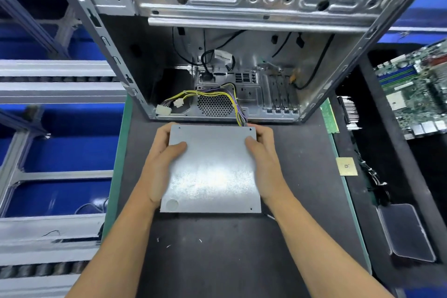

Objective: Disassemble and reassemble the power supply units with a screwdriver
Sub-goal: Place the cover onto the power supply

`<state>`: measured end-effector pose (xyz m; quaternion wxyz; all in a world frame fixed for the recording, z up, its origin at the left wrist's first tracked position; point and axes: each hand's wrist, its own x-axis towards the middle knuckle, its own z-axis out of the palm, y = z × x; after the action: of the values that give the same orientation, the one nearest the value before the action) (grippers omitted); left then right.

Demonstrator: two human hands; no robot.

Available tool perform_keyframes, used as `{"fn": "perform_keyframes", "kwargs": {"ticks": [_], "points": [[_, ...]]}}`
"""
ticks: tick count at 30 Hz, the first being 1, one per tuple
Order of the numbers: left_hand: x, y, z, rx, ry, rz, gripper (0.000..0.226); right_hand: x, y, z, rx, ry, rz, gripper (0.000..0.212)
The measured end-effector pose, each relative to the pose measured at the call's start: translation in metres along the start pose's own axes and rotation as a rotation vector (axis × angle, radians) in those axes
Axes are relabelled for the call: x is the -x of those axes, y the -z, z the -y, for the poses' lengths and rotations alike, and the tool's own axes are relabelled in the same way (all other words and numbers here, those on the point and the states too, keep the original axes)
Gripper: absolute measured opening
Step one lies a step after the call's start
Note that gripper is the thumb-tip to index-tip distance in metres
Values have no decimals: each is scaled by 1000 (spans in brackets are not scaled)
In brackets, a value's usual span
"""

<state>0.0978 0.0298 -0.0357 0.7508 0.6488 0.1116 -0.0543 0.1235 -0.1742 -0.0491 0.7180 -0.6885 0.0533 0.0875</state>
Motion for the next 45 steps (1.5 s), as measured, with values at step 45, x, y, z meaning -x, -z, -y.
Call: {"fn": "perform_keyframes", "kwargs": {"ticks": [45], "points": [[69,76,-2,-379,-74,-356,35,154,-74,-36,1108,220,122,30]]}}
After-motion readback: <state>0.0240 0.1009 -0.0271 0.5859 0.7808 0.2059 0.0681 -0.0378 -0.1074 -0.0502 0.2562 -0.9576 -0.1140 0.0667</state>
